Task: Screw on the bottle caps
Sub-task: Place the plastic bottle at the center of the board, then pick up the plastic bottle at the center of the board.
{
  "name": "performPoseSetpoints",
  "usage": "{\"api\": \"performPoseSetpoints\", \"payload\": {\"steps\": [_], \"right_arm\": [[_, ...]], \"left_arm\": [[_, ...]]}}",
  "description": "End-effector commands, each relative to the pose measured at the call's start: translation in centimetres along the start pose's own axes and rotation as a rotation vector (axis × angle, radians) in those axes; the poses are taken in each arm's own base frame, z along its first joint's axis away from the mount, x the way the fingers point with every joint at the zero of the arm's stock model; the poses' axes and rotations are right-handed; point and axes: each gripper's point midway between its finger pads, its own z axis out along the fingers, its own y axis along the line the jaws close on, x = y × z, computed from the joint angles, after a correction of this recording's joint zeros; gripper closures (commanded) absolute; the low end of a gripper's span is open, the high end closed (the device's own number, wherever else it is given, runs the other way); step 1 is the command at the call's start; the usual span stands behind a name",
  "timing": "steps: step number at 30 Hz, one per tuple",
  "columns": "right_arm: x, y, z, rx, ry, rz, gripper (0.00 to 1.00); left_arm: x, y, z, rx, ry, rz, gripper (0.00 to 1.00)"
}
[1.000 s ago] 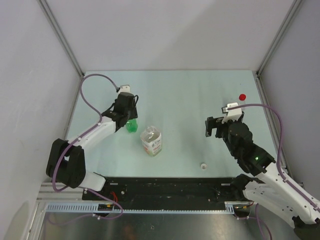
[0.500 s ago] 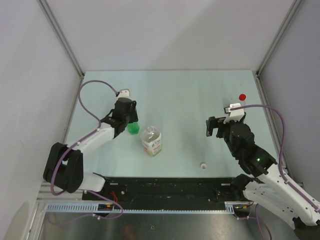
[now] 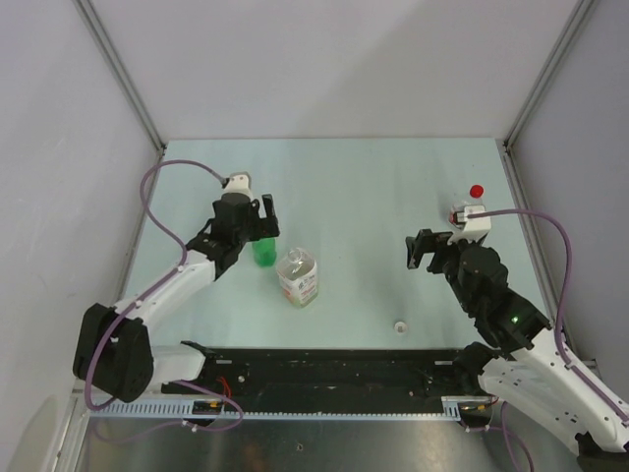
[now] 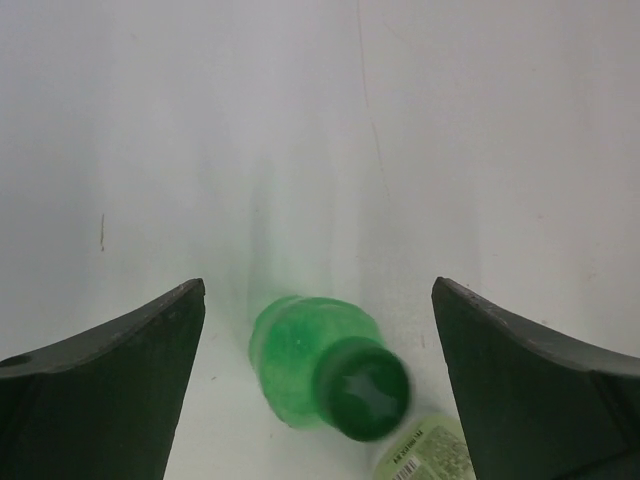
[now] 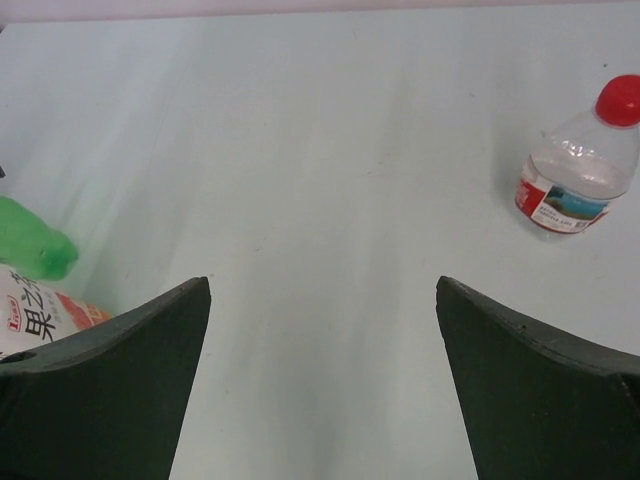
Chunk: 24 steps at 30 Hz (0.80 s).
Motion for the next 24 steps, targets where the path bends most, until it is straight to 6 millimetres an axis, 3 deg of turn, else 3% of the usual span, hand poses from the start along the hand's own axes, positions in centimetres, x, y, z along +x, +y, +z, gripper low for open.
{"api": "performPoseSetpoints", "payload": {"steps": [1,8,11,19,24], "right_arm": [[0.8,0.2,0.0,0.001,0.042,0.074,0.01],[3.9,0.2,-0.5,0.022,0.196,0.118,0.04],[6.1,0.6,-1.0,0.016,0.300,0.142,0.04],[16.3,0.6,-3.3,0.125,0.719,0.211,0.15],[19.2,1.2,-4.5,0.131,0.803,0.251,0.27]], "left_arm": [[-3.3,-1.5,-2.0,0.081,-0.105,-0.025,0.01],[-7.7,-2.8,-6.3,0.175,-0.244,-0.060,0.00],[-8.8,-4.1,-8.5,0.270,-0.279,-0.074,0.01],[-8.9,-11.0,-15.1,0.620,-0.286,-0.019,0.01],[-8.3,-14.1,-18.5,0.764,-0.284,0.027,0.01]]}}
